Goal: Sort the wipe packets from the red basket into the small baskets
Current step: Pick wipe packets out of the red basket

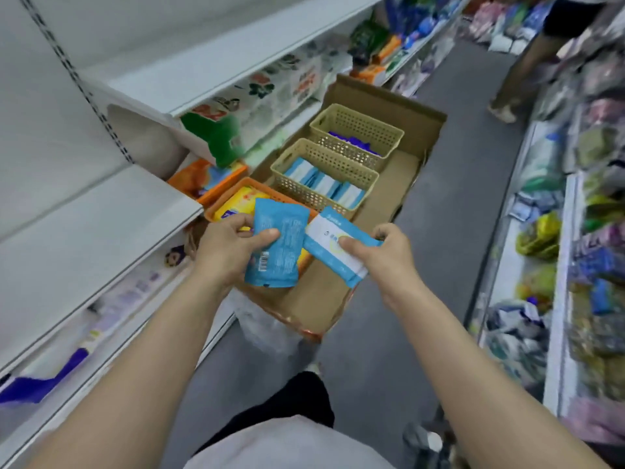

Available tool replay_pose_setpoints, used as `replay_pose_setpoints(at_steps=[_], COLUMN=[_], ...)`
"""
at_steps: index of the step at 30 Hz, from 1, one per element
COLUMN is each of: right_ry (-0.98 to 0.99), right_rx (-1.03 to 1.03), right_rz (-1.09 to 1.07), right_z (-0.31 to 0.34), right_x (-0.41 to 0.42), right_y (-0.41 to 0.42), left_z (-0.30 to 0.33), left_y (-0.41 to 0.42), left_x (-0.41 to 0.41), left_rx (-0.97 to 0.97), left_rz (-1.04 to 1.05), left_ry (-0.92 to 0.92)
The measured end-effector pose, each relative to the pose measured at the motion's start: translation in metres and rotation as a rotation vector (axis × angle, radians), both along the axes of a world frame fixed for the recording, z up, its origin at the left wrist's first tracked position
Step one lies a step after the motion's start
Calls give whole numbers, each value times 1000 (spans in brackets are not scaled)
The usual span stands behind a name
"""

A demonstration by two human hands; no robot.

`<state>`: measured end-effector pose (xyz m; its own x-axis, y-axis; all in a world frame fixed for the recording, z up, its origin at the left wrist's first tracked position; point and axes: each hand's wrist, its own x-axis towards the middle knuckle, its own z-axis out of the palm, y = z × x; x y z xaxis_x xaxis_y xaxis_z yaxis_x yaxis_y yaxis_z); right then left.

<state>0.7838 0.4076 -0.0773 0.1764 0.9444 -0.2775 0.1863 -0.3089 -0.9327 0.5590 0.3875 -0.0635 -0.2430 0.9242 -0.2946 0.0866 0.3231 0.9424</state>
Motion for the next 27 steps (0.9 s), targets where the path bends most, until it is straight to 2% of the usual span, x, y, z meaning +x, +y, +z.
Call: replay_pose_setpoints(at_steps=[5, 8, 13, 15, 18, 23, 27], right_ry=[-33, -66, -50, 20, 74, 5, -30], right_rx=[-59, -71, -154, -187, -259, -321, -403], right_rz=[-37, -33, 105, 149, 251, 535, 756], right_z=[-13, -15, -12, -15, -32, -76, -96], right_x=[50, 86, 118, 116, 107, 74, 44], right_y=[73, 134, 227, 257, 300, 377, 432], left_z=[-24, -35, -53, -58, -60, -65, -71], left_y=[82, 141, 198, 212, 228, 252, 257], left_x=[57, 89, 113, 108, 96, 79, 82], left_rx=[-8, -101, -81, -85, -156, -341, -361], left_rz=[23, 86, 87, 106, 190, 436, 682], left_ry=[-107, -157, 104, 164, 151, 154, -18])
